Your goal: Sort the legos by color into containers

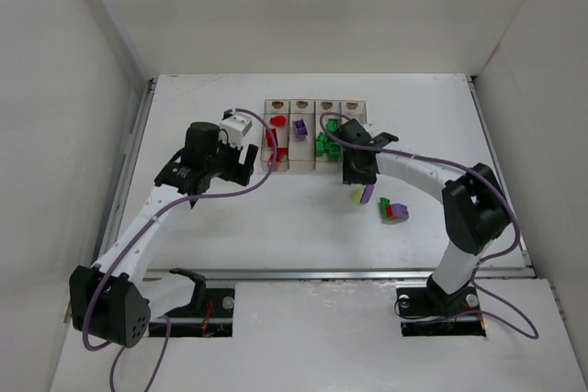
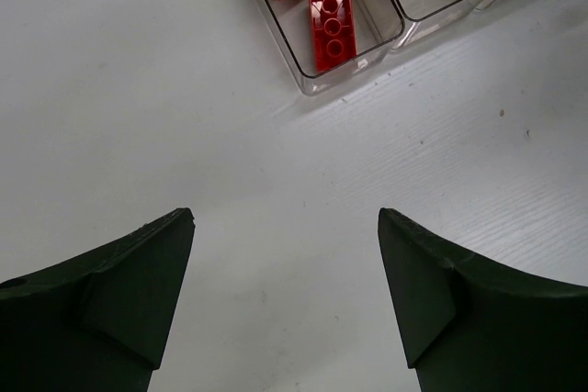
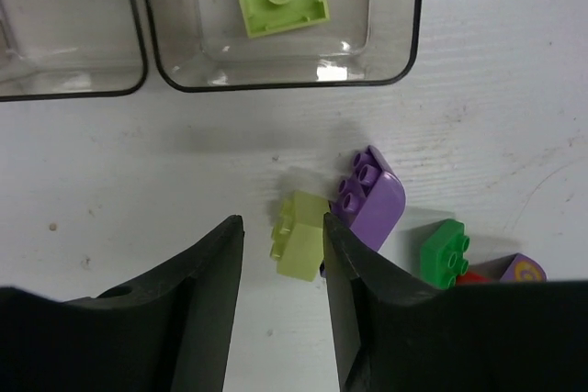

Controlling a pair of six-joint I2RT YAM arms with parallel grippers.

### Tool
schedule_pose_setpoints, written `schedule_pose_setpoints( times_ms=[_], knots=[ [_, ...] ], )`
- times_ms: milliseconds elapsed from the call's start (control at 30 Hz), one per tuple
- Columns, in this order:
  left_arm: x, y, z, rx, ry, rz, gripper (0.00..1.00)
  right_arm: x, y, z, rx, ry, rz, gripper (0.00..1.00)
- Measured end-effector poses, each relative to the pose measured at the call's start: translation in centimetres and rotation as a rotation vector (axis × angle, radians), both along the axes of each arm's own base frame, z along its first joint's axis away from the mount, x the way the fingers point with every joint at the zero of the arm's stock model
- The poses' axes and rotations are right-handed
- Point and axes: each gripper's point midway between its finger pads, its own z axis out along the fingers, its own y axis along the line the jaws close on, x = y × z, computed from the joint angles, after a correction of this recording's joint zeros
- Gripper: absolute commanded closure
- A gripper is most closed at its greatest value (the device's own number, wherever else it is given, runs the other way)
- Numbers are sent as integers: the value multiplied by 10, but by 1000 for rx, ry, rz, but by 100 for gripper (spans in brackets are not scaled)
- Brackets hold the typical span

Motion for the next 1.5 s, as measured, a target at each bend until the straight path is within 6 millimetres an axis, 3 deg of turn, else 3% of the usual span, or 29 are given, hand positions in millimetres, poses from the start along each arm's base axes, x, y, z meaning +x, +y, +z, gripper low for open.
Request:
schedule_pose_setpoints(
  times_ms=[333, 567, 700, 733, 767, 800, 967, 1067, 1133, 1200, 1267, 1333, 1400, 1500],
  knots=[
    [-1, 0, -1, 0, 0, 0, 21, -19, -12, -29, -34, 74, -54, 49],
    [0, 0, -1, 0, 0, 0, 21, -24, -7, -32, -15, 88, -50, 52],
    [0, 0, -1, 0, -1, 0, 21, -30, -3, -39, -1, 107, -35, 65],
    [-1, 0, -2, 0, 2, 0, 21, -31, -2, -40, 1, 113, -33, 72],
    [-1, 0, -3, 1, 3, 0, 21, -31, -1, -41, 3, 113, -33, 91],
    [-2, 0, -4, 2, 6, 0, 21, -30, 1, -41, 7, 110, -32, 100],
    [-2, 1, -5, 3, 9, 0, 21, -26, 6, -38, 5, 100, 8, 100],
    [-2, 1, -5, 3, 8, 0, 21, -19, 19, -22, 44, 45, 87, 100],
    [-2, 1, -5, 3, 8, 0, 21, -10, 26, 3, 84, -37, 121, 100],
    [-2, 1, -5, 3, 8, 0, 21, 8, 29, 45, 133, -143, 124, 100],
    [-2, 1, -5, 3, 8, 0, 21, 42, 24, 86, 169, -254, 95, 100],
    [-2, 1, -5, 3, 9, 0, 21, 83, 14, 115, 171, -328, 60, 100],
    [-2, 1, -5, 3, 8, 0, 21, 119, 8, 123, 164, -361, 51, 100],
    [-2, 1, -5, 4, 7, 2, 21, 150, 3, 94, 117, -316, 67, 100]
  ],
)
